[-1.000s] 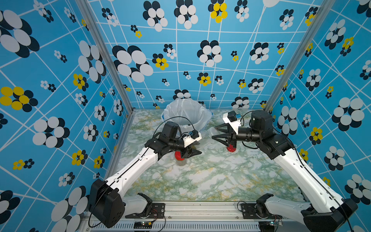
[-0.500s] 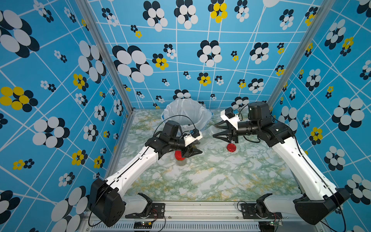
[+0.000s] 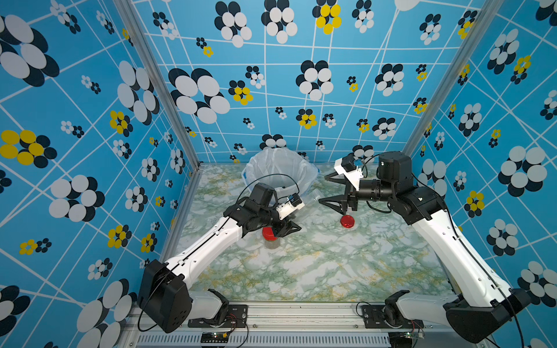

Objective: Empty moldy mung beans from jars
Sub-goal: Unscrew the lid from the jar.

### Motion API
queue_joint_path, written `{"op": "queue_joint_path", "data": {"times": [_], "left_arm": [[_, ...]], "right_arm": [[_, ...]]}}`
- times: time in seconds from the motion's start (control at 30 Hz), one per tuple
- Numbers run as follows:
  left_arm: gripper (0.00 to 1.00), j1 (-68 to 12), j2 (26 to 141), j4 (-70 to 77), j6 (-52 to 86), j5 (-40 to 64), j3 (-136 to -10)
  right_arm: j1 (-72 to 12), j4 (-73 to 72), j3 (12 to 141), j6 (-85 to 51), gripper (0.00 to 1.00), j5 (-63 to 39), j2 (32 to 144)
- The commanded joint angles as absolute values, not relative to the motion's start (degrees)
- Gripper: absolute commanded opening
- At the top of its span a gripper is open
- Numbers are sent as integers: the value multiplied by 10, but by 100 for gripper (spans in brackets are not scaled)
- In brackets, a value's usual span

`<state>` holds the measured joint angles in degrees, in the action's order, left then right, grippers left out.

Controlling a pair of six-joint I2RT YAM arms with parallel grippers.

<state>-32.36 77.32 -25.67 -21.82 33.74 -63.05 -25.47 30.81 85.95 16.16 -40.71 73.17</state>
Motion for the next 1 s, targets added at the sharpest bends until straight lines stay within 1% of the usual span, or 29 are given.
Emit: {"op": "queue_joint_path", "data": {"times": [0.0,0.03,0.13,0.33,0.4,0.7,0.83,0.97], "left_arm": [[33,-335,754,-229,-202,306,-615],[33,-336,747,-219,-200,306,-609],[33,-337,730,-186,-189,302,-590],[33,-342,725,-176,-181,281,-592],[33,-343,724,-172,-181,270,-591],[33,-343,724,-167,-172,252,-593],[33,-343,724,-164,-177,246,-588],[33,-343,721,-161,-173,246,-585]], "right_arm": [[-257,250,843,29,96,-281,716],[-257,242,839,-5,96,-245,713],[-258,223,821,-86,96,-179,703],[-284,207,789,-197,95,-125,693],[-295,220,796,-218,93,-122,698],[-325,261,795,-254,92,-127,718],[-326,249,774,-277,92,-149,722],[-329,227,758,-301,89,-161,725]]}}
